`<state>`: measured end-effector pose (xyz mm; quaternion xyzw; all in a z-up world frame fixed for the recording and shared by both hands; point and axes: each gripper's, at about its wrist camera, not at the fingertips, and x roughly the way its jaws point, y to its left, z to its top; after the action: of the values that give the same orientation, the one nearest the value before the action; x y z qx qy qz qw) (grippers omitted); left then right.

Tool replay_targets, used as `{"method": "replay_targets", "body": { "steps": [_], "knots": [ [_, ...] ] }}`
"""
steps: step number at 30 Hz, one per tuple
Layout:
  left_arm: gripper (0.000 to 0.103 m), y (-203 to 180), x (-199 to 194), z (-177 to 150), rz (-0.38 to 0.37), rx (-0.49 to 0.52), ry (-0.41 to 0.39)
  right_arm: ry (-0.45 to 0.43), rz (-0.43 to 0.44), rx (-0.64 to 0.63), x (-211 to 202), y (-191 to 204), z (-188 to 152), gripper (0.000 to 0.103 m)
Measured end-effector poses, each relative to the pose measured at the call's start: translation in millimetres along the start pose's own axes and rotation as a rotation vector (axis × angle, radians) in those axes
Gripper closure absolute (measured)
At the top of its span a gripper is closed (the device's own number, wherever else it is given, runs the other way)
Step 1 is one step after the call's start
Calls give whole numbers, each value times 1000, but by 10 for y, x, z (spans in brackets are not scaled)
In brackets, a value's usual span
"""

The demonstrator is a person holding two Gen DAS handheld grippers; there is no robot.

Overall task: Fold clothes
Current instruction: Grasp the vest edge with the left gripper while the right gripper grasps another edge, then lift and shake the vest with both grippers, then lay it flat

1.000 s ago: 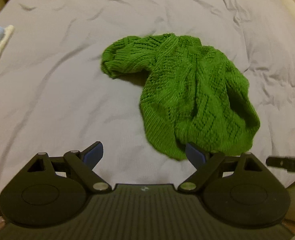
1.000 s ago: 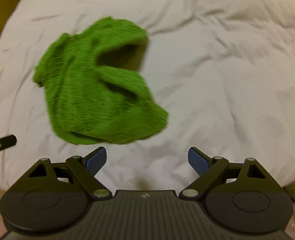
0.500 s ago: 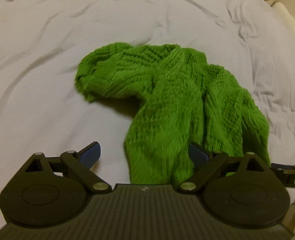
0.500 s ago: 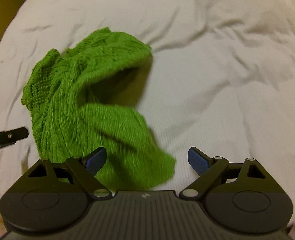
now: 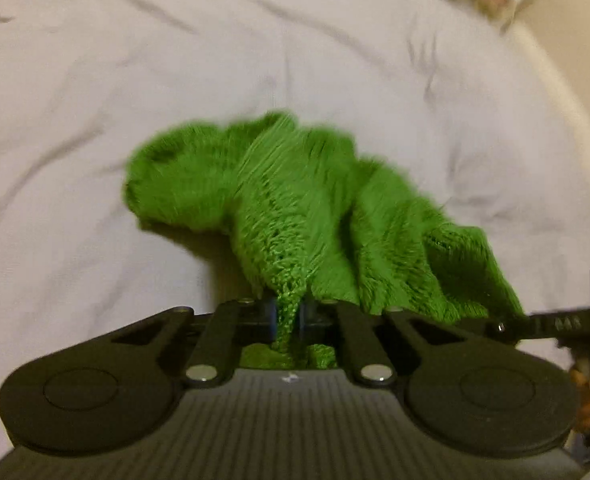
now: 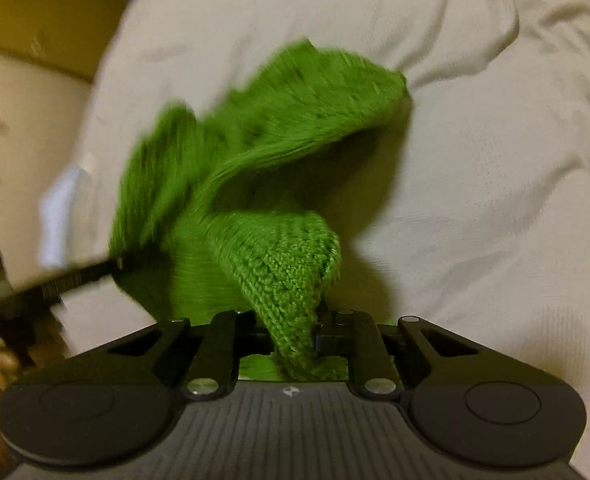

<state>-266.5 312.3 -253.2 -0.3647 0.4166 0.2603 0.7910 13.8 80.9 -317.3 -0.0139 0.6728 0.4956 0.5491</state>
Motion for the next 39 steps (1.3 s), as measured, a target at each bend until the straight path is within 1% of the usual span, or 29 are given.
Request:
{"method": "replay_targets", "body": {
  "steps": [2,3,6,8,9,14,16,18,19,21,23,24,25,26,27,28,29,30,31,33,34,35,36,37,38,39],
  "knots": [
    [97,5,-456,95,5,-9,-79,-48,84,38,-326,90,55,86],
    [97,5,-645,176,19,-13,-107,-73,122,56,-478,137,90,86],
    [97,-20,-1151,509,21,-10,-231,-167,214,77,-841,355,282,86],
    [97,-72,-1363,780,20,12,-303,-243,276,73,-1072,542,448,87],
    [97,-106,-1443,930,31,32,-334,-280,301,66,-1176,636,539,87],
    [97,-336,-1795,1689,92,137,-490,-477,350,-37,-1588,1258,1180,87],
    [97,-436,-2035,1927,90,160,-570,-565,370,-98,-1784,1562,1417,87],
    [97,-514,-2310,2022,86,178,-649,-644,395,-177,-2018,1896,1555,87],
    [97,-543,-2443,2047,81,187,-685,-677,406,-217,-2129,2029,1574,87],
    [97,-570,-2643,1992,60,190,-730,-735,428,-302,-2359,2253,1537,87],
    [97,-540,-2641,1781,42,178,-709,-756,439,-355,-2523,2363,1416,87],
    [97,-526,-2639,1676,34,172,-698,-749,438,-361,-2562,2361,1336,87],
    [97,-511,-2638,1570,25,167,-688,-734,432,-362,-2579,2343,1255,87],
    [97,-489,-2622,1454,18,159,-672,-699,414,-348,-2541,2277,1161,86],
    [97,-421,-2505,1263,22,138,-614,-651,384,-325,-2473,2176,1046,86],
    [96,-350,-2379,1072,29,115,-553,-598,351,-299,-2382,2073,931,86],
    [96,-258,-2184,874,61,76,-471,-531,308,-265,-2241,1947,802,85],
    [94,-165,-1989,676,92,38,-389,-443,254,-218,-2052,1779,647,84],
    [91,-72,-1791,478,126,1,-304,-340,191,-161,-1820,1587,484,77],
    [92,126,-1345,93,227,-52,-101,-135,54,-40,-1349,1194,154,68],
    [93,206,-1150,-87,277,-71,-10,-40,-35,39,-1088,958,-30,63],
    [93,273,-1021,-232,288,-86,56,43,-108,110,-845,721,-214,63],
    [93,336,-899,-375,300,-100,118,94,-159,153,-678,552,-359,63],
    [92,370,-826,-495,311,-110,150,129,-201,177,-554,434,-477,63],
    [92,376,-781,-570,314,-116,163,155,-241,191,-444,339,-584,63],
    [87,414,-747,-665,312,-123,175,172,-273,193,-354,272,-658,62]
  ]
}}
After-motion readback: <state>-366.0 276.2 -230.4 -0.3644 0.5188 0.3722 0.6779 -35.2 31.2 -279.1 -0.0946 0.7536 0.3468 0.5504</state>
